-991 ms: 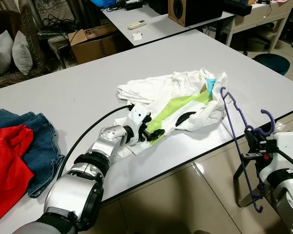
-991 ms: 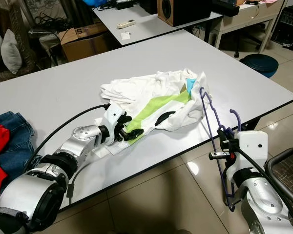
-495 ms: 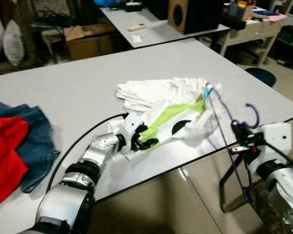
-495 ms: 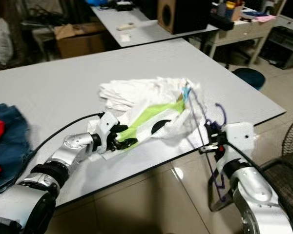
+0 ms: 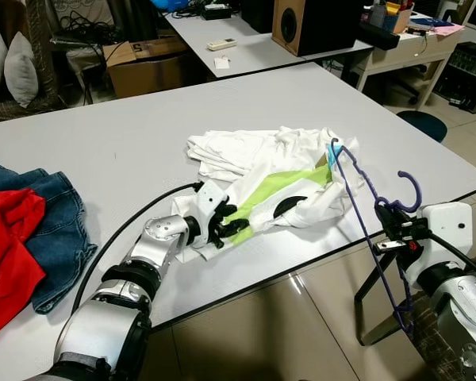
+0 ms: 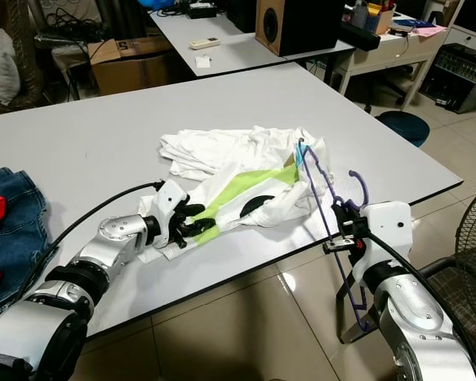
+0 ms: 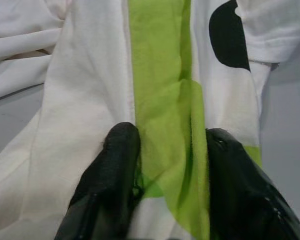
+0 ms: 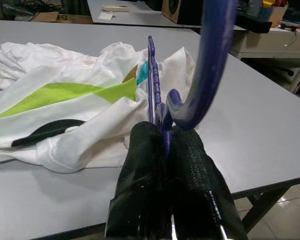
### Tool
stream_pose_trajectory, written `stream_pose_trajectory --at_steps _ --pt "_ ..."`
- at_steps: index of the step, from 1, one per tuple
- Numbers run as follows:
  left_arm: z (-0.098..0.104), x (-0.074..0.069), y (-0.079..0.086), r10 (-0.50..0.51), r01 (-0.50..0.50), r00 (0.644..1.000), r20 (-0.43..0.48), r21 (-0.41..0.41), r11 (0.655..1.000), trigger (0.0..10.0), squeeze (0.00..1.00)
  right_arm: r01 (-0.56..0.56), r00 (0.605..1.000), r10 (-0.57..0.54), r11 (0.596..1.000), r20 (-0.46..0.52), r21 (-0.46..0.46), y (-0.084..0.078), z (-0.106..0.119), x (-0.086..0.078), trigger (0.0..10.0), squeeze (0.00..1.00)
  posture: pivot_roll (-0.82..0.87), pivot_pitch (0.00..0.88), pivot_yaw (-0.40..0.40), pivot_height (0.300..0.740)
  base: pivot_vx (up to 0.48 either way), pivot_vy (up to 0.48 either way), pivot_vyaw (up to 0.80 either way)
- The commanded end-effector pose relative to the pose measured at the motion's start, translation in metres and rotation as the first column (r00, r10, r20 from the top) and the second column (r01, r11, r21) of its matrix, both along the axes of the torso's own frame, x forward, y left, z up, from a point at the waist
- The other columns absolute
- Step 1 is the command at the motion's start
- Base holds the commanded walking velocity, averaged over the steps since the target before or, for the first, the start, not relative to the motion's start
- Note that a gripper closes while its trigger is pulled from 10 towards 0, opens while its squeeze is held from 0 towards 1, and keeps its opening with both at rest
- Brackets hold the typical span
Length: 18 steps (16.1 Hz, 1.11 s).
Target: Hang hanger
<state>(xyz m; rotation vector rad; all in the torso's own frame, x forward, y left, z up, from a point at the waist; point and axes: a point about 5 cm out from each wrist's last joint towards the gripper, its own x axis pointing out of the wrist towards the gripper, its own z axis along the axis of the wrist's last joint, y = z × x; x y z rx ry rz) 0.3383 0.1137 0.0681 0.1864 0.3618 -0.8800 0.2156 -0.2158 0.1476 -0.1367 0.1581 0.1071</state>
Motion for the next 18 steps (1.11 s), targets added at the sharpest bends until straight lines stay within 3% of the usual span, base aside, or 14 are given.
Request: stream_pose_trajectory --at_steps 1,11,13,14,17,18 --pt "-0.006 -0.003 0.005 0.020 -0.020 1.000 -0.024 0.007 1.000 0.0 0.00 0.029 0.999 -0.029 1.000 0.013 -0.005 -0.005 0.001 -0.001 10.0 0.00 -0.17 0.000 0.054 0.740 0.000 0.000 0.00" --pt "0.016 0.004 0.012 0.092 -0.081 0.995 0.050 -0.188 0.979 0.0 0.00 0.153 0.981 -0.154 0.988 0.117 0.018 -0.013 0.009 -0.002 10.0 0.00 -0.17 0.000 0.077 0.740 0.000 0.000 0.00" --pt "0.049 0.013 0.016 0.078 -0.037 0.990 0.121 -0.312 0.949 0.0 0.00 0.183 0.975 -0.185 0.983 0.126 0.024 -0.020 0.007 -0.001 10.0 0.00 -0.14 0.000 0.070 0.740 0.000 0.000 0.00" --pt "0.057 0.015 0.018 0.066 -0.015 0.987 0.143 -0.327 0.945 0.0 0.00 0.179 0.975 -0.181 0.984 0.126 0.025 -0.019 0.006 0.000 10.0 0.00 -0.13 0.000 0.070 0.740 0.000 0.000 0.00" --pt "0.056 0.011 0.018 -0.019 0.056 0.987 0.160 -0.230 0.972 0.0 0.00 0.144 0.982 -0.146 0.989 0.121 0.027 -0.014 0.005 0.002 10.0 0.00 -0.13 0.000 0.075 0.740 0.000 0.000 0.00" --pt "0.042 0.006 0.012 -0.040 0.063 0.986 0.165 -0.133 0.989 9.9 0.00 0.105 0.989 -0.106 0.994 0.099 0.019 -0.009 0.001 -0.001 10.0 0.00 -0.13 0.000 0.079 0.740 0.000 0.000 0.00"
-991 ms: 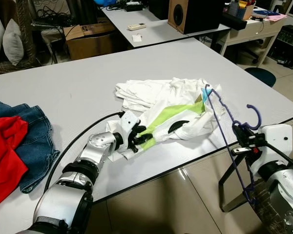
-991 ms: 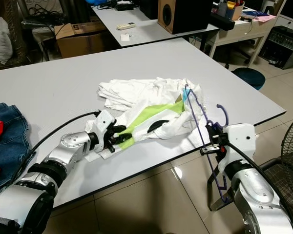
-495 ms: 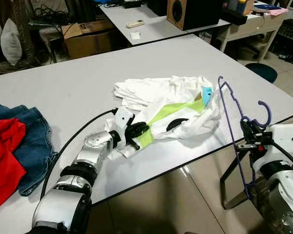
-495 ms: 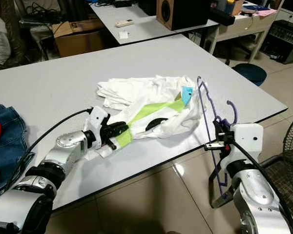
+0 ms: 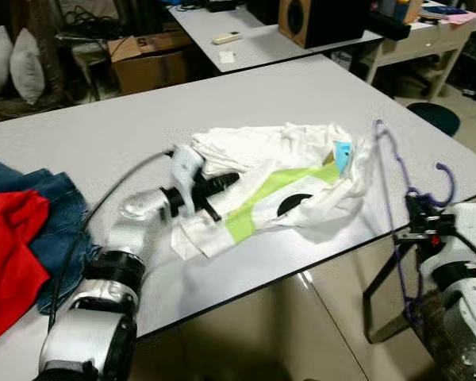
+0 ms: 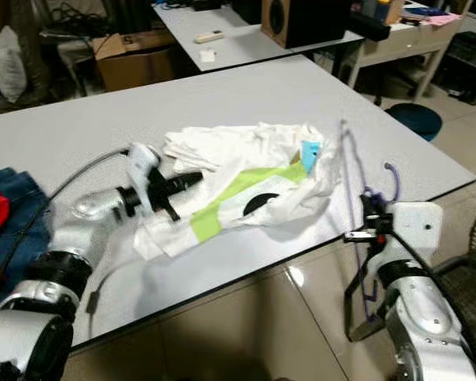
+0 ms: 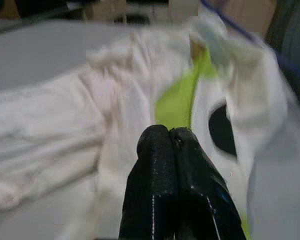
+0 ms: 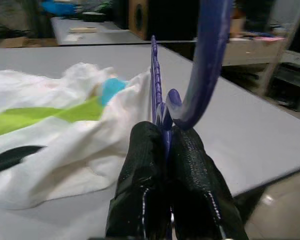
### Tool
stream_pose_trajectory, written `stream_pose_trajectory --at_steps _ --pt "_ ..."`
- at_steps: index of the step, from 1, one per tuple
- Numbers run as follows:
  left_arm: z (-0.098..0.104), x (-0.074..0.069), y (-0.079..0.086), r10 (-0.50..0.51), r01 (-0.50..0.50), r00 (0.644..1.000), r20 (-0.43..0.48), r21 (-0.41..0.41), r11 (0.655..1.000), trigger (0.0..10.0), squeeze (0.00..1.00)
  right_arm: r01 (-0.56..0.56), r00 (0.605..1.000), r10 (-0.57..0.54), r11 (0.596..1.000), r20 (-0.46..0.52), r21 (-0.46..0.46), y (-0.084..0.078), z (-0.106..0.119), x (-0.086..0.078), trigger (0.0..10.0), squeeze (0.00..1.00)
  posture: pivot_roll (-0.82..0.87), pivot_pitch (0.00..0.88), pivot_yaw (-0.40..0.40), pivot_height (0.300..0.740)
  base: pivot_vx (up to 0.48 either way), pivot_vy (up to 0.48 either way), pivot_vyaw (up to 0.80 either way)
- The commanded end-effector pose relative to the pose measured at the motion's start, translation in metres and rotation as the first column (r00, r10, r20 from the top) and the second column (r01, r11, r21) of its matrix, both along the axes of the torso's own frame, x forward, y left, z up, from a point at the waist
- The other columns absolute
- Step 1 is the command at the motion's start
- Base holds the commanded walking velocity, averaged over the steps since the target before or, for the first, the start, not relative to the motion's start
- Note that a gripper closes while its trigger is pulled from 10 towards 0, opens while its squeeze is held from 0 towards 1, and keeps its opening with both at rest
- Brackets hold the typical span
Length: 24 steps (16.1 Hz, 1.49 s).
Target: Hang hanger
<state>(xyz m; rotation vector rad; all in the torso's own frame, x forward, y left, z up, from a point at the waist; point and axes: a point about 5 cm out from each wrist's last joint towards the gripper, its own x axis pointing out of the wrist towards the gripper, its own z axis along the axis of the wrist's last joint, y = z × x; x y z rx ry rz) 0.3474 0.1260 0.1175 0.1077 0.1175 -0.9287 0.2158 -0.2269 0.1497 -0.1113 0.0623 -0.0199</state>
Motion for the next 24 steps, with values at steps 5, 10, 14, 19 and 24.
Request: stream_pose_trajectory --at_steps 5,10,14,19,24 --pt "-0.028 -0.008 -0.015 0.017 -0.012 0.997 -0.072 0.063 0.998 10.0 1.00 -0.057 0.998 0.056 0.997 -0.032 -0.045 0.007 -0.003 -0.002 10.0 0.00 -0.17 0.000 0.089 0.740 0.000 0.000 0.00" --pt "-0.032 -0.010 -0.022 -0.047 0.052 0.995 -0.083 0.067 0.996 10.0 1.00 -0.107 0.993 0.104 0.992 -0.048 -0.060 0.013 -0.006 0.002 10.0 0.00 -0.17 0.000 0.085 0.740 0.000 0.000 0.00" --pt "-0.037 -0.005 -0.018 0.040 -0.030 0.997 -0.059 0.163 0.986 10.0 0.60 -0.110 0.993 0.107 0.992 -0.044 -0.063 0.013 -0.004 0.002 10.0 0.00 -0.17 0.000 0.086 0.740 0.000 0.000 0.00" --pt "-0.048 -0.010 -0.015 0.010 0.017 0.993 -0.120 0.216 0.976 0.9 0.00 -0.121 0.992 0.119 0.991 -0.045 -0.060 0.016 -0.006 0.004 10.0 0.00 -0.16 0.000 0.082 0.740 0.000 0.000 0.00" --pt "-0.049 -0.013 -0.017 -0.026 0.053 0.990 -0.139 0.192 0.980 0.0 0.00 -0.121 0.992 0.119 0.991 -0.044 -0.060 0.015 -0.006 0.004 10.0 0.00 -0.15 0.000 0.079 0.740 0.000 0.000 0.00"
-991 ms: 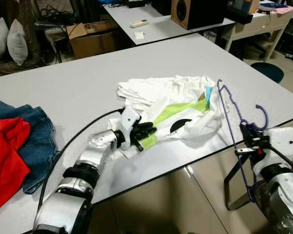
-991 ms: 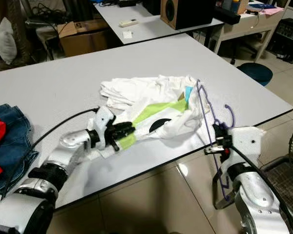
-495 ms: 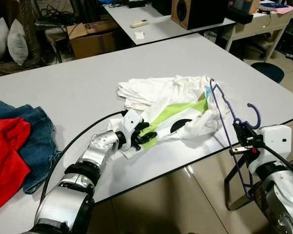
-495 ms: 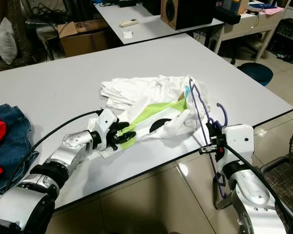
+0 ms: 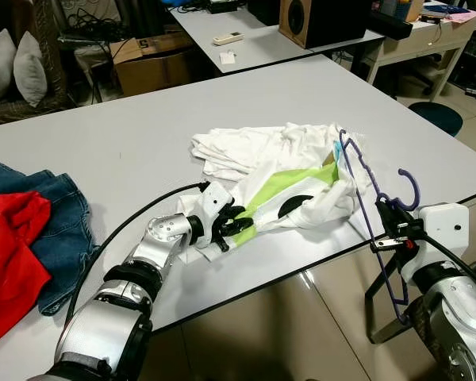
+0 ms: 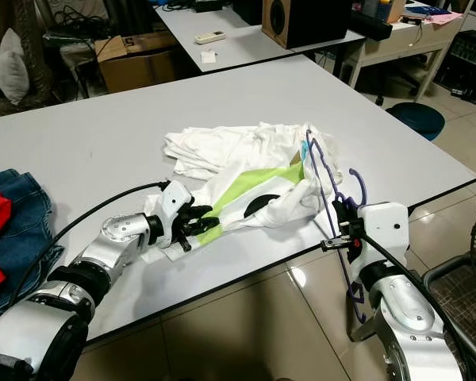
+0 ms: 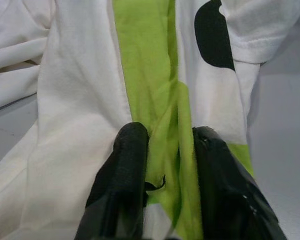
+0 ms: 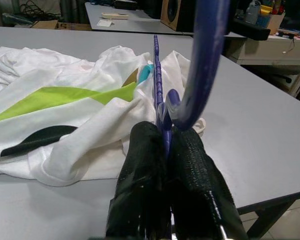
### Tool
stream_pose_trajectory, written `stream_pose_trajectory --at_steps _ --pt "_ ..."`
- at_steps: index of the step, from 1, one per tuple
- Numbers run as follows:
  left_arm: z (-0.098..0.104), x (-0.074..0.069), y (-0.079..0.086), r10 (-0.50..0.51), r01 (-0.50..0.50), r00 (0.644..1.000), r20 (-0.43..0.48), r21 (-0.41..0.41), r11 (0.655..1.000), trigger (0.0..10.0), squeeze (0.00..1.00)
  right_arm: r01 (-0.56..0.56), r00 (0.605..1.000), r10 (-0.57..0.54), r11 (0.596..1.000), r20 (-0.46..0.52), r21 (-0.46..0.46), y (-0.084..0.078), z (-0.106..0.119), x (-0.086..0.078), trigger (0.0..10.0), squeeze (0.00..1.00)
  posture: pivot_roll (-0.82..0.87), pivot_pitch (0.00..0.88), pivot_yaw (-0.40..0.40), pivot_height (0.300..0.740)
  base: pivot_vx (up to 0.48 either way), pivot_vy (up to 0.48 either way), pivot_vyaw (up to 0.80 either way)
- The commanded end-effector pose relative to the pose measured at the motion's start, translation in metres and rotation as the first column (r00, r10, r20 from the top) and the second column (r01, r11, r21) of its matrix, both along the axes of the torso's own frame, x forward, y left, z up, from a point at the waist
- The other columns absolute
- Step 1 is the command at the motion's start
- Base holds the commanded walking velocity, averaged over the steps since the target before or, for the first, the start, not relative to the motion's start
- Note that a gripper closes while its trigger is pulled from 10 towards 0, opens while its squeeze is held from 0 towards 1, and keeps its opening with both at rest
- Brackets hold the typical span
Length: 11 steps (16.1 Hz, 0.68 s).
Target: Hang hanger
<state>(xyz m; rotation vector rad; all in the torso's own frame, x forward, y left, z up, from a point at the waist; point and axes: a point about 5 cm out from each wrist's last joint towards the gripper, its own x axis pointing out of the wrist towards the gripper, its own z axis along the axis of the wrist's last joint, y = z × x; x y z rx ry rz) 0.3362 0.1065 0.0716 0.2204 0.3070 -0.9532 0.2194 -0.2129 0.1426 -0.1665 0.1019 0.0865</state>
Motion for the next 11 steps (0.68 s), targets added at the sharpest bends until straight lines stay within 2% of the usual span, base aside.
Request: stream_pose_trajectory --at_steps 1,11 --pt "-0.0036 -0.0015 0.0024 -0.006 0.006 1.000 -0.021 0.018 1.000 0.0 0.00 -0.018 1.000 0.018 1.000 0.003 -0.009 0.0023 -0.0002 0.0010 10.0 0.00 -0.16 0.000 0.080 0.740 0.000 0.000 0.00" --pt "0.0008 0.0000 0.0029 0.012 -0.012 1.000 0.005 -0.031 0.999 0.0 0.00 -0.020 1.000 0.020 1.000 0.007 -0.015 0.0023 0.0000 0.0029 10.0 0.00 -0.15 0.000 0.072 0.740 0.000 0.000 0.00"
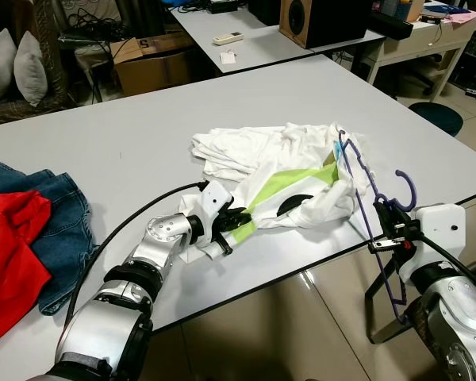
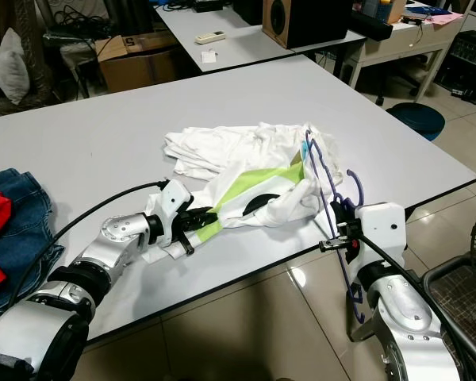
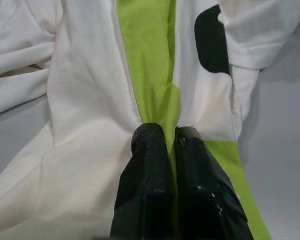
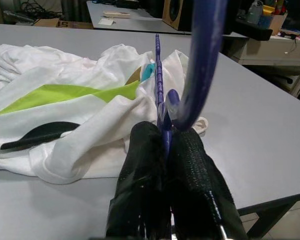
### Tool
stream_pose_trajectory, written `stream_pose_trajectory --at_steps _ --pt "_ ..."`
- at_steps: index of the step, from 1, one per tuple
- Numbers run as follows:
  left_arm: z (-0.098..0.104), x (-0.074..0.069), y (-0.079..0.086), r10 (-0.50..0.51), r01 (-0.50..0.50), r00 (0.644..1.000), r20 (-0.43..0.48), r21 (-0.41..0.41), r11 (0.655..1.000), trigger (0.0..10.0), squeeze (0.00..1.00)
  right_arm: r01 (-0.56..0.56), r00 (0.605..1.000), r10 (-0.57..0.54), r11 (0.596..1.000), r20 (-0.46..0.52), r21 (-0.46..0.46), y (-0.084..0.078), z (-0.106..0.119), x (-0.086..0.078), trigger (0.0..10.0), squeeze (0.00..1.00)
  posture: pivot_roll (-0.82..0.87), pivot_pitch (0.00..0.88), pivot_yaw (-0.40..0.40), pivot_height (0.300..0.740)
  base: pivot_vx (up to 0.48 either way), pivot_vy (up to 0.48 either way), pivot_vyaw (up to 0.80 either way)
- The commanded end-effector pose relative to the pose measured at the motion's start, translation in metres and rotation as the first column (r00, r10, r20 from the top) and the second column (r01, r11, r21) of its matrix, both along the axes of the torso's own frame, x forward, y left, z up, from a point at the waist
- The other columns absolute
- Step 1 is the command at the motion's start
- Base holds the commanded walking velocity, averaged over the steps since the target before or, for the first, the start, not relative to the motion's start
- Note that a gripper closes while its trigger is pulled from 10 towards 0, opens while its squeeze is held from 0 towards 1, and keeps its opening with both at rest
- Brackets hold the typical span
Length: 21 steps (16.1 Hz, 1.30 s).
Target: Hang hanger
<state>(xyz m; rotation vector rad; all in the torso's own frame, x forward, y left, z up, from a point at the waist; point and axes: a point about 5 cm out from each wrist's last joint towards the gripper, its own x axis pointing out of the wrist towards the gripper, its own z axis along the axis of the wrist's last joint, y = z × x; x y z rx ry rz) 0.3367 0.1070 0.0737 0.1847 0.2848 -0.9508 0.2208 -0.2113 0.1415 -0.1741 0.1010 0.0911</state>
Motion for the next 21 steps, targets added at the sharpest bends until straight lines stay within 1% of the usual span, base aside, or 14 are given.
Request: stream_pose_trajectory --at_steps 1,2,4,6,10,12,13,14,15,16,18,19,20,21 --pt "0.007 0.003 0.005 -0.001 0.002 1.000 0.023 -0.043 0.999 0.0 0.00 -0.003 1.000 0.003 1.000 0.020 -0.009 -0.001 0.003 0.003 10.0 0.00 -0.14 0.000 0.070 0.740 0.000 0.000 0.00" --pt "0.011 0.004 0.007 -0.003 0.005 0.999 0.033 -0.061 0.998 0.0 0.00 0.003 1.000 -0.003 1.000 0.027 -0.010 -0.002 0.004 0.003 10.0 0.00 -0.14 0.000 0.070 0.740 0.000 0.000 0.00" --pt "0.030 0.011 0.012 -0.003 0.015 0.997 0.077 -0.159 0.987 0.0 0.00 0.033 0.998 -0.033 0.999 0.061 0.000 -0.007 0.009 0.004 10.0 0.00 -0.14 0.000 0.070 0.740 0.000 0.000 0.00" --pt "0.075 0.025 0.020 0.014 0.042 0.986 0.169 -0.325 0.945 0.0 0.00 0.068 0.986 -0.077 0.996 0.146 0.064 -0.016 0.021 0.003 10.0 0.00 -0.13 0.000 0.070 0.740 0.000 0.000 0.00" --pt "0.106 0.030 0.025 -0.004 0.095 0.978 0.209 -0.429 0.898 0.0 0.00 0.046 0.979 -0.063 0.995 0.194 0.090 -0.019 0.029 0.001 10.0 0.00 -0.13 0.000 0.073 0.740 0.000 0.000 0.00" --pt "0.129 0.027 0.026 -0.085 0.184 0.974 0.208 -0.520 0.834 0.0 0.00 0.020 0.974 -0.040 0.996 0.224 0.091 -0.023 0.035 -0.002 10.0 0.00 -0.14 0.000 0.077 0.740 0.000 0.000 0.00" --pt "0.150 0.024 0.029 -0.112 0.179 0.983 0.142 -0.670 0.721 0.0 0.00 0.025 0.971 -0.048 0.995 0.236 0.099 -0.030 0.038 -0.004 10.0 0.00 -0.14 0.000 0.079 0.740 0.000 0.000 0.00" --pt "0.154 0.026 0.033 -0.082 0.130 0.992 0.101 -0.714 0.688 0.0 0.00 0.028 0.970 -0.052 0.994 0.236 0.102 -0.031 0.038 -0.004 10.0 0.00 -0.14 0.000 0.079 0.740 0.000 0.000 0.00" --pt "0.152 0.035 0.044 0.036 -0.031 0.999 -0.011 -0.778 0.628 0.0 0.00 0.028 0.971 -0.053 0.994 0.235 0.106 -0.031 0.037 -0.005 10.0 0.00 -0.14 0.000 0.080 0.740 0.000 0.000 0.00" --pt "0.143 0.042 0.054 0.125 -0.173 0.985 -0.121 -0.772 0.612 0.0 0.00 0.026 0.971 -0.051 0.994 0.233 0.108 -0.031 0.035 -0.005 10.0 0.00 -0.13 0.000 0.080 0.740 0.000 0.000 0.00" --pt "0.104 0.045 0.071 0.313 -0.438 0.899 -0.308 -0.596 0.673 0.0 0.00 0.014 0.974 -0.040 0.993 0.223 0.113 -0.029 0.033 -0.005 10.0 0.00 -0.13 0.000 0.081 0.740 0.000 0.000 0.00" --pt "0.087 0.042 0.079 0.404 -0.534 0.844 -0.352 -0.491 0.688 0.0 0.00 0.003 0.975 -0.028 0.993 0.219 0.115 -0.027 0.033 -0.005 10.0 0.00 -0.13 0.000 0.078 0.740 0.000 0.000 0.00" --pt "0.079 0.041 0.084 0.457 -0.579 0.814 -0.359 -0.437 0.688 0.0 0.00 -0.004 0.976 -0.021 0.993 0.215 0.115 -0.027 0.032 -0.004 10.0 0.00 -0.13 0.000 0.078 0.740 0.000 0.000 0.00" --pt "0.065 0.038 0.091 0.571 -0.668 0.742 -0.350 -0.323 0.670 0.0 0.00 -0.023 0.979 -0.001 0.993 0.205 0.118 -0.024 0.030 -0.004 10.0 0.00 -0.12 0.000 0.073 0.740 0.000 0.000 0.00"
